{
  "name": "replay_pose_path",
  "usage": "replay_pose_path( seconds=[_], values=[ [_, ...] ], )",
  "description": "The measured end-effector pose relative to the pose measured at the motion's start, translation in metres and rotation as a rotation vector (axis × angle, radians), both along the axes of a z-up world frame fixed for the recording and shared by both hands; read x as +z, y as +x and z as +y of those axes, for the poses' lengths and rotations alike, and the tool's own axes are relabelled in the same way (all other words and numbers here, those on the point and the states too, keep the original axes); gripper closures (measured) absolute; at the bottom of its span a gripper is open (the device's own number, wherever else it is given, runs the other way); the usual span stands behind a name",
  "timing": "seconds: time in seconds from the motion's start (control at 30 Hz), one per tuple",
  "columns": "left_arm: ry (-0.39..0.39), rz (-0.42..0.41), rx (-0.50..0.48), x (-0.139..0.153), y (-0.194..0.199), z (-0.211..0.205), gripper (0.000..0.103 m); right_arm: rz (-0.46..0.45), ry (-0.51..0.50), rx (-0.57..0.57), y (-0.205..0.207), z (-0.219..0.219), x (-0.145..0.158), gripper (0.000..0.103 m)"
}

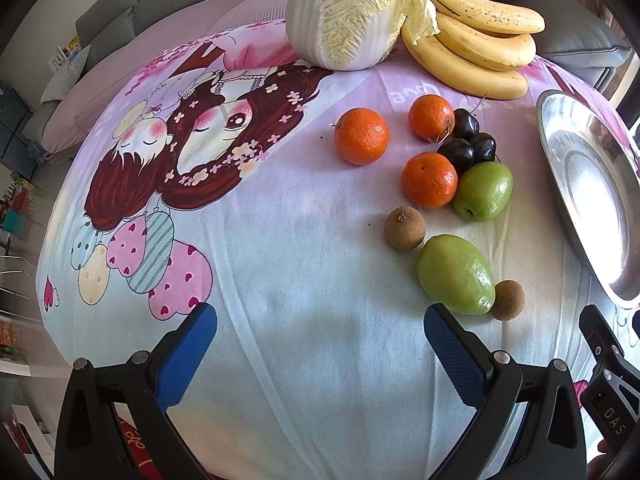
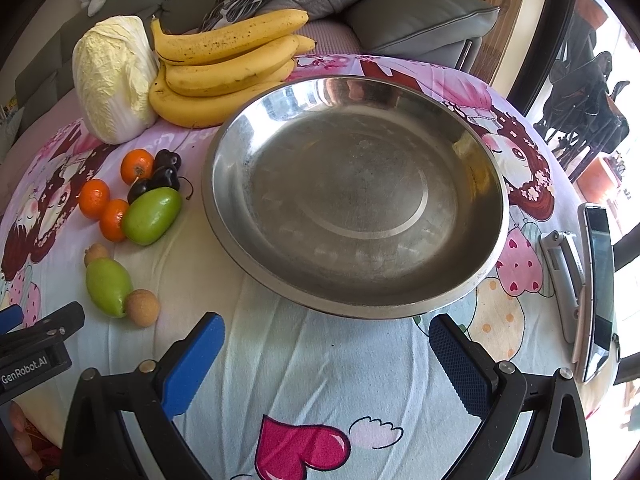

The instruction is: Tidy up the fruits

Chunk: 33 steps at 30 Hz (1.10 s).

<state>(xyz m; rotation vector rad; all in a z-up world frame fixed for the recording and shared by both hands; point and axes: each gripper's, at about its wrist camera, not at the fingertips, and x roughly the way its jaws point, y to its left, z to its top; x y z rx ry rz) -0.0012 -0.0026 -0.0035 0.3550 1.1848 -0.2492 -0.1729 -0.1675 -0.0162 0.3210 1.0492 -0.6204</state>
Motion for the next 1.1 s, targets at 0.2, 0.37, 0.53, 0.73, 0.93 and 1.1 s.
replay_pose_path(
  seconds=[0.2, 0.37, 0.53, 0.73, 0.93, 1.1],
  values=[
    [-0.001, 0.002, -0.005, -0.001, -0.001, -0.006, 0.0, 0.008, -0.005, -0.007, 0.0, -0.001, 0.003, 0.0],
    [-0.015, 0.011, -0.015, 0.003, 0.0, -0.005, 0.0, 0.001, -0.015, -0.01, -0.002, -0.001, 0.009, 0.0],
    [-0.031, 0.025, -0.034, 0.009, 0.0, -0.008, 0.0, -0.015, 0.022, -0.008, 0.003, -0.004, 0.017, 0.0],
    [-0.074, 0.085, -0.062, 0.016, 0.006, -0.011, 0.0, -0.021, 0.022, 0.038, 0.01, -0.004, 0.035, 0.0],
    [-0.087, 0.125, -0.075, 0.026, 0.024, -0.01, 0.0, -0.01, 0.078, 0.112, 0.026, -0.003, 0.05, 0.0],
    [-0.112, 0.239, -0.072, 0.027, 0.046, -0.004, 0.0, 0.005, 0.17, 0.189, 0.049, 0.0, 0.058, 0.0]
  ],
)
